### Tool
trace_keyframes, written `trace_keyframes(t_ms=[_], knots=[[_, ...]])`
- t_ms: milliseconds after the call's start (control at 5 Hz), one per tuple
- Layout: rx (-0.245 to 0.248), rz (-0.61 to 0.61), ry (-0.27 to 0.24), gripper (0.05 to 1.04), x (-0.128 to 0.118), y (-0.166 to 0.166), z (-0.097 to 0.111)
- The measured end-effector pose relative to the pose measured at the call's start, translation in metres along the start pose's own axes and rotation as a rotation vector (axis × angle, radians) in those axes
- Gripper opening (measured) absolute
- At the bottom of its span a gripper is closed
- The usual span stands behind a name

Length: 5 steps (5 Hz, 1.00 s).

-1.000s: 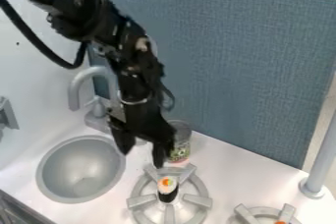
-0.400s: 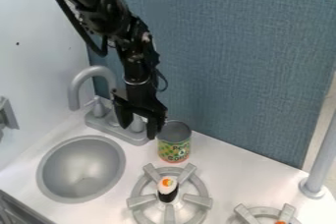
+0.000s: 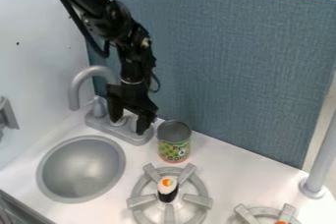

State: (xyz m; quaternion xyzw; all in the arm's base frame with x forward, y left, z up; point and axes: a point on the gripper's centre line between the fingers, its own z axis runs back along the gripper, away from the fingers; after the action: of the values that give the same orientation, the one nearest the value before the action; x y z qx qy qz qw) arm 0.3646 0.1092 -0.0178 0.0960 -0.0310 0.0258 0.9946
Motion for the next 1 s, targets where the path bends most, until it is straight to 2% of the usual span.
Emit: trace_keyframes(t_ms=[200, 400, 1000], knots=[[0.057, 0.012, 0.011, 1.004, 0.005, 0.008, -0.013], [0.080, 0.031, 0.010, 1.004, 0.012, 0.012, -0.018], [0.117, 0.109, -0.014, 1.004, 0.024, 0.014, -0.035]])
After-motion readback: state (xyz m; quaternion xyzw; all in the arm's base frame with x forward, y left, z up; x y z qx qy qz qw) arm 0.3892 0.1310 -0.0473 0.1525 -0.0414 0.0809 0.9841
